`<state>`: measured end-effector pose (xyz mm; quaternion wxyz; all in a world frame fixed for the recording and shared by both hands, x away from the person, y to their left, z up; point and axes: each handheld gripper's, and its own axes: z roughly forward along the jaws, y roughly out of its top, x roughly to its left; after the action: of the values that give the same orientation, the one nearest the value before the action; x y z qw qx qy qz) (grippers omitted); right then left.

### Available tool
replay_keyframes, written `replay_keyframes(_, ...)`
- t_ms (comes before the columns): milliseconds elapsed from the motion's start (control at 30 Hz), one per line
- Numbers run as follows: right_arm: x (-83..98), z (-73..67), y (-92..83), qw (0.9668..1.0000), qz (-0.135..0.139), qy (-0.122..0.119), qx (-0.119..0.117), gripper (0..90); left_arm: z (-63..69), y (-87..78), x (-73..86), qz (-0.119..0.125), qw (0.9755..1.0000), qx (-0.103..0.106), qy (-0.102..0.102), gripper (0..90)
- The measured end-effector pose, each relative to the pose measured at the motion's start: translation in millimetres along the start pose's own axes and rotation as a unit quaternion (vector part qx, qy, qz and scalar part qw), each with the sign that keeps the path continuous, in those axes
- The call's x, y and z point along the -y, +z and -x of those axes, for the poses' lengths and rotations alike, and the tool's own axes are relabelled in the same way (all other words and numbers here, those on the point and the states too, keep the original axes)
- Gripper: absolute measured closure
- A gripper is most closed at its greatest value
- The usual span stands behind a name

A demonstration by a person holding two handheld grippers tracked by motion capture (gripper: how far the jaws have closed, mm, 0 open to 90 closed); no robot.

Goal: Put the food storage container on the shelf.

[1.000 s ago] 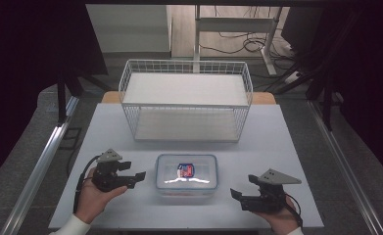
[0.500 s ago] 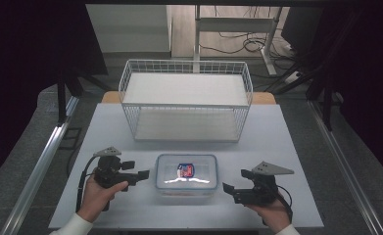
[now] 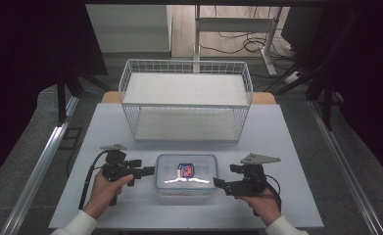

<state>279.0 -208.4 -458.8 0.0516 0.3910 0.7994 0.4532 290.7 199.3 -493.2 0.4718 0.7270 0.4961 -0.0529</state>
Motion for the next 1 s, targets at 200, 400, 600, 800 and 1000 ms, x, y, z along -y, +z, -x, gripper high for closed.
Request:
replay_keyframes(200,-0.8,-1.2,4.6,1.0,-0.006,-0.005,0.0,12.0,-4.5,15.5,0.5,-0.017,0.9994,0.025,-0.015,16.0)
replay_keyframes(400,-3.1,3.1,10.7,0.9996,-0.014,0.016,-0.018,12.0,-13.1,27.8,3.4,-0.037,0.9973,0.051,-0.038,15.2)
replay_keyframes(600,-7.2,17.9,28.0,0.9962,-0.031,0.063,-0.052,10.8,-16.2,32.6,4.1,-0.044,0.9956,0.066,-0.05,15.0)
replay_keyframes(800,-7.2,30.0,43.0,0.9921,-0.048,0.095,-0.067,10.3,-15.6,35.6,5.3,-0.05,0.9947,0.074,-0.052,15.4)
replay_keyframes(1000,-1.8,38.3,57.2,0.987,-0.062,0.124,-0.081,11.5,-14.5,37.5,6.4,-0.05,0.9944,0.078,-0.051,16.9)
